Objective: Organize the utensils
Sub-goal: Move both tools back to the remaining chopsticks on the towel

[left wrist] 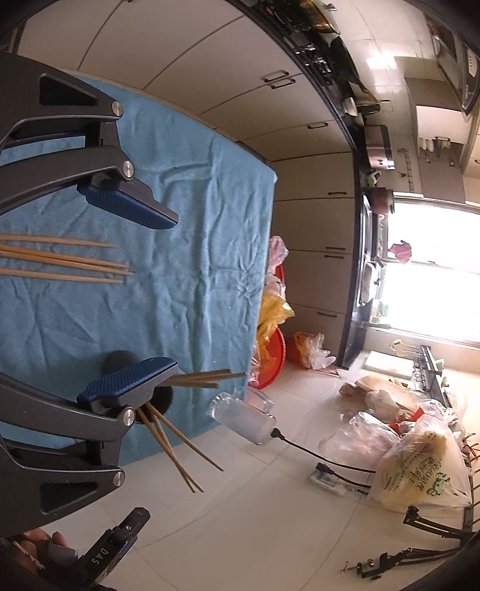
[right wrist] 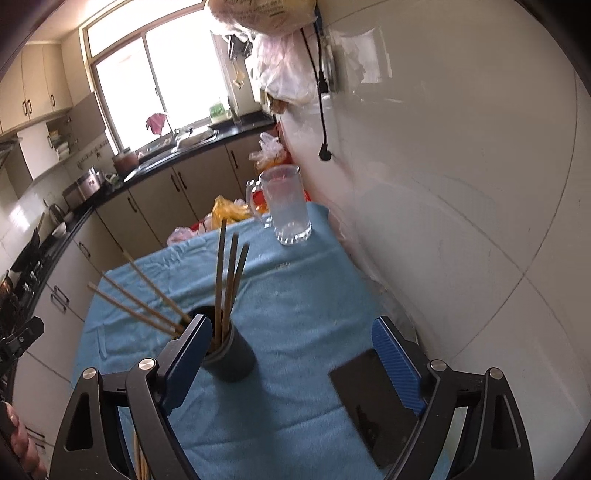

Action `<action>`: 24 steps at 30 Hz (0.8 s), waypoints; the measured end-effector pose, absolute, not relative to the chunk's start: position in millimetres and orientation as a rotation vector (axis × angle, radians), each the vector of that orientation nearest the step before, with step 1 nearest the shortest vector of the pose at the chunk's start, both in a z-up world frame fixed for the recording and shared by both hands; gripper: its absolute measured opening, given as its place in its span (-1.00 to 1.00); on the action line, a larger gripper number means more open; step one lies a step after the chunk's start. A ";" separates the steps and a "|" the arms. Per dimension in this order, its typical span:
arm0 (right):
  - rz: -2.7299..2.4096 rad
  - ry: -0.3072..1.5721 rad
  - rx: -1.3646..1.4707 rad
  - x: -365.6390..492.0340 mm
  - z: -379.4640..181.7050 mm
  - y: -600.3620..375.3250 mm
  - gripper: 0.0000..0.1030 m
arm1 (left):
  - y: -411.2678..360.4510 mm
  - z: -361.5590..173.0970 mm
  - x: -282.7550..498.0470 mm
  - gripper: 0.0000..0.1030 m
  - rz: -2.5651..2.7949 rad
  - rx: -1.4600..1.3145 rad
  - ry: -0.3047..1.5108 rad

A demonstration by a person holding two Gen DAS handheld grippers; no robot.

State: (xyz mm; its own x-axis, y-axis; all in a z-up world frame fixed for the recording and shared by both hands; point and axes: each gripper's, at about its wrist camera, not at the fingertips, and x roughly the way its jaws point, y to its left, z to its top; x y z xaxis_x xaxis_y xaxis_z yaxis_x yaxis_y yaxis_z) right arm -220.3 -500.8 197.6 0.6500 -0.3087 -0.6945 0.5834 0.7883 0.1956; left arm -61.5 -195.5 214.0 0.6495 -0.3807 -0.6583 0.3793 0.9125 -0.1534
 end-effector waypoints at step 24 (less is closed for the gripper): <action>-0.439 0.849 0.330 -213.2 172.0 -436.7 0.78 | -149.8 174.4 -74.7 0.37 -0.408 -0.038 0.870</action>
